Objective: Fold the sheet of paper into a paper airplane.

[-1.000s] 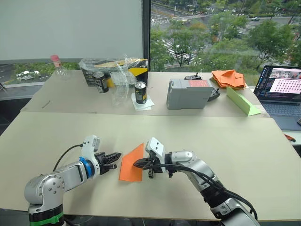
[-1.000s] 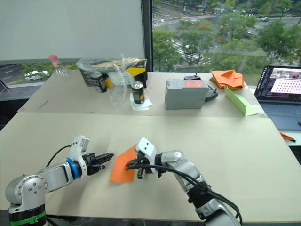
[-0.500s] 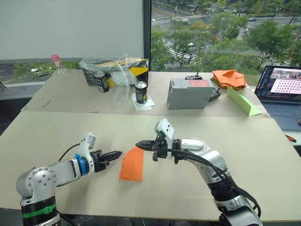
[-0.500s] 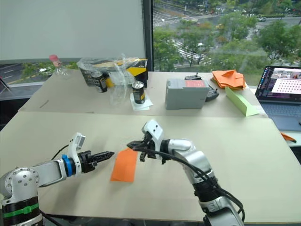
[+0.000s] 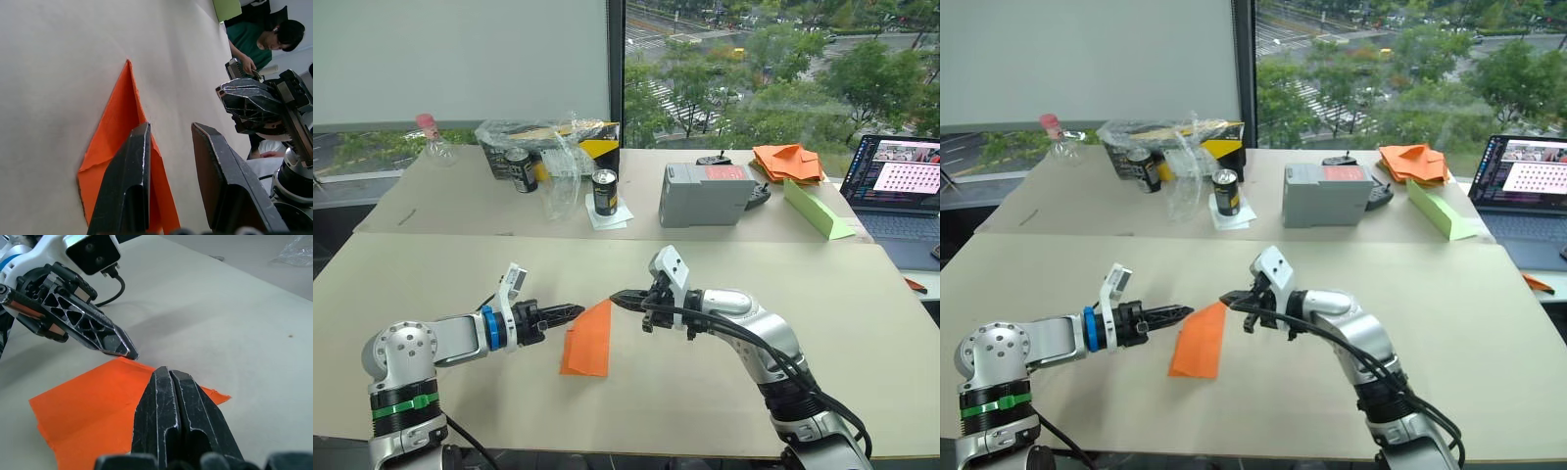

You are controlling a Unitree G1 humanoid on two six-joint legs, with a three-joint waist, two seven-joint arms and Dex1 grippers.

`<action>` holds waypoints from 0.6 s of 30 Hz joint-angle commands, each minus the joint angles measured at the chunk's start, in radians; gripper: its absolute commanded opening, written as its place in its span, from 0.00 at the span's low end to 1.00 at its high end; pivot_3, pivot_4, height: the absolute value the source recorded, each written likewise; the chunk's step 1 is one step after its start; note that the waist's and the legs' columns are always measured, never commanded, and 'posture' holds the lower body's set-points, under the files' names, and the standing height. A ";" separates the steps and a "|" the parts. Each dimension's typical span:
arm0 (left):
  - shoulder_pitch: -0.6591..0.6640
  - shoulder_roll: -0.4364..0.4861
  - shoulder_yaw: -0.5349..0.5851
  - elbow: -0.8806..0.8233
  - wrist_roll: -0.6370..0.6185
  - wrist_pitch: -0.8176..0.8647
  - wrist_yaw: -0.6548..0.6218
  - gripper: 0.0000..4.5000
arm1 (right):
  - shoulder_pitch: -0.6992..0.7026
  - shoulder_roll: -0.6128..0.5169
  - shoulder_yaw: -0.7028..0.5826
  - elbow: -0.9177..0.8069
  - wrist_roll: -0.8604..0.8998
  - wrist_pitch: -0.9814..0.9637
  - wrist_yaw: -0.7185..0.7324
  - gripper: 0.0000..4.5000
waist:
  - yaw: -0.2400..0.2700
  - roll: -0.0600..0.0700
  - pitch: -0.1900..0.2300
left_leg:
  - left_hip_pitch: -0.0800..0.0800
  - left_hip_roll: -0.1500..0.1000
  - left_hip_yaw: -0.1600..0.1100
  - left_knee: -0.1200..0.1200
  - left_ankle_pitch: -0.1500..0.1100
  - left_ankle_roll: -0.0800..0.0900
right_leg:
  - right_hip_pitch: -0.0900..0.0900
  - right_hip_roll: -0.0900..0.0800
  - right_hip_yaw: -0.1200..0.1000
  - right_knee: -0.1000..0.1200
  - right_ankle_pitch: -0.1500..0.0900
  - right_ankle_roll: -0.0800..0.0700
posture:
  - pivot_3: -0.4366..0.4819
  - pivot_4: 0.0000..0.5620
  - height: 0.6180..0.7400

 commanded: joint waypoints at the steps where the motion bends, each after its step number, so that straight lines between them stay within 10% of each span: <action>1: -0.018 0.021 -0.019 0.013 0.000 0.002 -0.026 0.31 | -0.001 -0.002 -0.011 -0.053 0.024 0.007 -0.013 0.00 | 0.000 0.000 0.000 | 0.000 0.000 0.000 0.000 0.000 0.000 | 0.000 0.000 0.000 0.000 0.000 0.000 | 0.48 0.27 1.00; 18: -0.065 0.038 -0.123 0.120 0.077 -0.050 -0.098 0.31 | 0.015 -0.014 -0.005 -0.072 0.038 0.012 -0.041 0.00 | 0.000 0.000 0.000 | 0.000 0.000 0.000 0.001 0.000 0.000 | 0.000 0.000 0.000 0.001 0.000 0.000 | 0.48 0.27 1.00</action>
